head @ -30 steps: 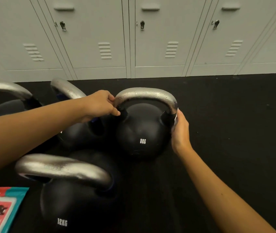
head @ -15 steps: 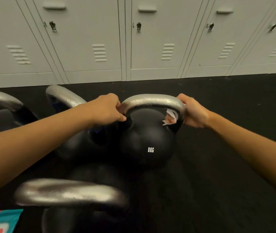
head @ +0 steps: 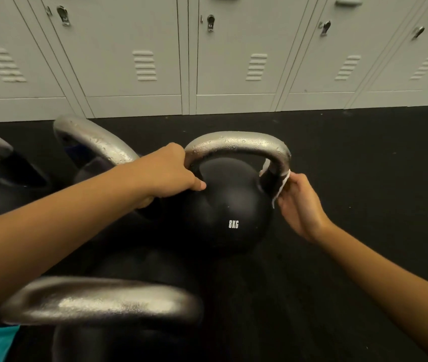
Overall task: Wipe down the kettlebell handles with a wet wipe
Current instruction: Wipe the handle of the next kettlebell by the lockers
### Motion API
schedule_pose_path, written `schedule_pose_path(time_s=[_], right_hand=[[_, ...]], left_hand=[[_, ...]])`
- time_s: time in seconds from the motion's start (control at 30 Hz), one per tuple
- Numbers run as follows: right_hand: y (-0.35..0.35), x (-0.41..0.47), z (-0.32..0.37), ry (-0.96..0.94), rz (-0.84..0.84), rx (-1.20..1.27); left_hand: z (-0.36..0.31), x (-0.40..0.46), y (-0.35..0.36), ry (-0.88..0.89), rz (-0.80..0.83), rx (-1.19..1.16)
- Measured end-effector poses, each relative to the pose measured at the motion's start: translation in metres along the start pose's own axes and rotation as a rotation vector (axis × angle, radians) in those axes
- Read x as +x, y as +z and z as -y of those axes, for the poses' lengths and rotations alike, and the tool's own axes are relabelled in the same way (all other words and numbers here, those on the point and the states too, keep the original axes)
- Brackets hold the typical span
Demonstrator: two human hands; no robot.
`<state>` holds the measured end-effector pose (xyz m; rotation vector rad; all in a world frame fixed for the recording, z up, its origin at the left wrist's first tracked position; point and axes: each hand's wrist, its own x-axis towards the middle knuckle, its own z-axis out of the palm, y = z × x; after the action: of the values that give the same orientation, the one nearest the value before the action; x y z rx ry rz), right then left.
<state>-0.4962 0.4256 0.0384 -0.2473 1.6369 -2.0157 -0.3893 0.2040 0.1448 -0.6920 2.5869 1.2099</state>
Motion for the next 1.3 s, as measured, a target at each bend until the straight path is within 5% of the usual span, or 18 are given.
schedule_pose_path(time_s=[0.4,0.7,1.07,1.3], right_hand=[[0.014,-0.023,-0.002,-0.46,-0.203,-0.528],[0.009,-0.026,-0.022,-0.397,-0.208,-0.461],[0.022,-0.019,0.0,-0.577,-0.348,-0.514],[0.02,-0.026,-0.02,-0.476,-0.304,-0.478]], left_hand=[[0.023,0.007,0.004,0.009,-0.01,-0.158],[0.021,0.008,0.005,0.04,0.026,-0.155],[0.04,0.019,0.003,0.078,0.03,-0.059],[0.041,0.018,0.007,0.105,-0.003,-0.065]])
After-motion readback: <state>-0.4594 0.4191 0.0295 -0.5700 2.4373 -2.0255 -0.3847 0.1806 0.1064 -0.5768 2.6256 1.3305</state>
